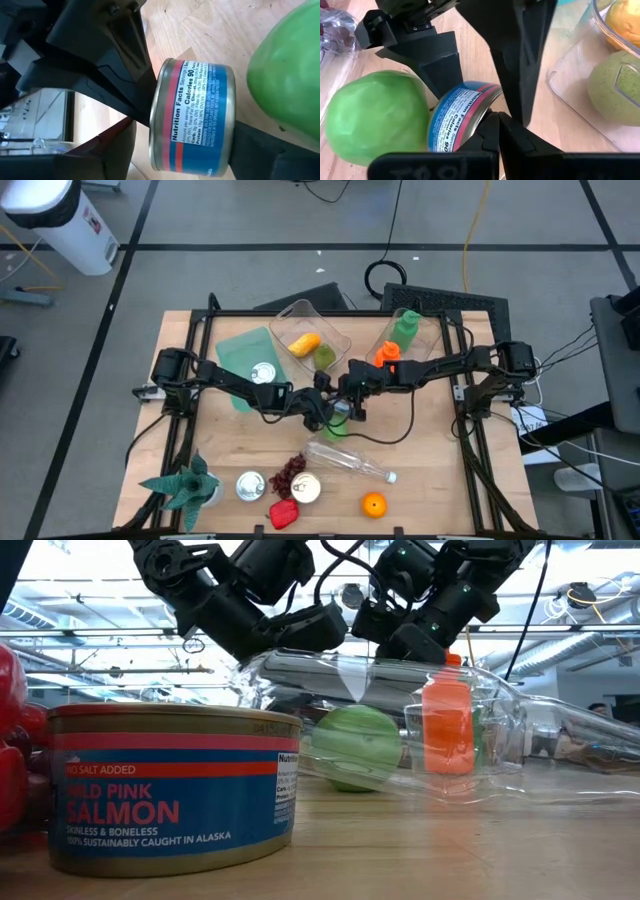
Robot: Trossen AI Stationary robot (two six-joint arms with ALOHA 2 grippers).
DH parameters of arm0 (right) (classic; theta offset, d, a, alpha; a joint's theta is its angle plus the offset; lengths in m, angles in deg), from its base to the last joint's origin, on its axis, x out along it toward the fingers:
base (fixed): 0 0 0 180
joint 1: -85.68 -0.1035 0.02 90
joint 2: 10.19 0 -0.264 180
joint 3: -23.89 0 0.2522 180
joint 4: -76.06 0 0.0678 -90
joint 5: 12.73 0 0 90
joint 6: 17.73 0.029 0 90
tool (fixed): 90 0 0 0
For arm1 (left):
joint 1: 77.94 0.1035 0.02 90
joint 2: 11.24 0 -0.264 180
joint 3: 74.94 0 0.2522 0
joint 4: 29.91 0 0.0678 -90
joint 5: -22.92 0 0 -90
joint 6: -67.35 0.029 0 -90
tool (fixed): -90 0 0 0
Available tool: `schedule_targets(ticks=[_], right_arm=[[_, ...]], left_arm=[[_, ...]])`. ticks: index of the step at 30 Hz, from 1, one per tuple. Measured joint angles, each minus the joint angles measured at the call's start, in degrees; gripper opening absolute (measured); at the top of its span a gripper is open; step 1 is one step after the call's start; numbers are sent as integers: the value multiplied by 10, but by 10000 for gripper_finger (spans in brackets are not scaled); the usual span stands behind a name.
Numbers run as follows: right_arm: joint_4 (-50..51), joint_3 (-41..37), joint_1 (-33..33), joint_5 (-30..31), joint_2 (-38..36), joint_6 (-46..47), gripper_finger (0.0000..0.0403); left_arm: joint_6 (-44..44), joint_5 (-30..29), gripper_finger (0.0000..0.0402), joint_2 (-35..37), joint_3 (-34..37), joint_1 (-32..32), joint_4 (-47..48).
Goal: Pick & Place Food Item
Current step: Stack the blue tuna can on top of the green tuna can into the green bin
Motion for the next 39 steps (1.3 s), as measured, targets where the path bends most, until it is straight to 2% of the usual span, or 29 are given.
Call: schedule_targets(ticks=[8, 13, 21, 27, 32, 39], right_arm=[[2, 0, -4, 17, 0, -1, 0], [11, 0, -5, 56, -13, -3, 0], [23, 1, -9, 100, -73, 24, 0], [56, 0, -18, 104, -101, 47, 0], [95, -1, -28, 145, -99, 69, 0], [138, 0, -29, 147, -100, 114, 0]], left_arm=[[-14, 4, 209, 0, 0, 1, 11], [-13, 1, 181, 0, 0, 3, 15], [-22, -11, 205, 0, 0, 3, 31], [-13, -28, 189, 0, 0, 2, 31], [8, -68, 194, 0, 0, -5, 23], [22, -118, 191, 15, 0, -26, 22]])
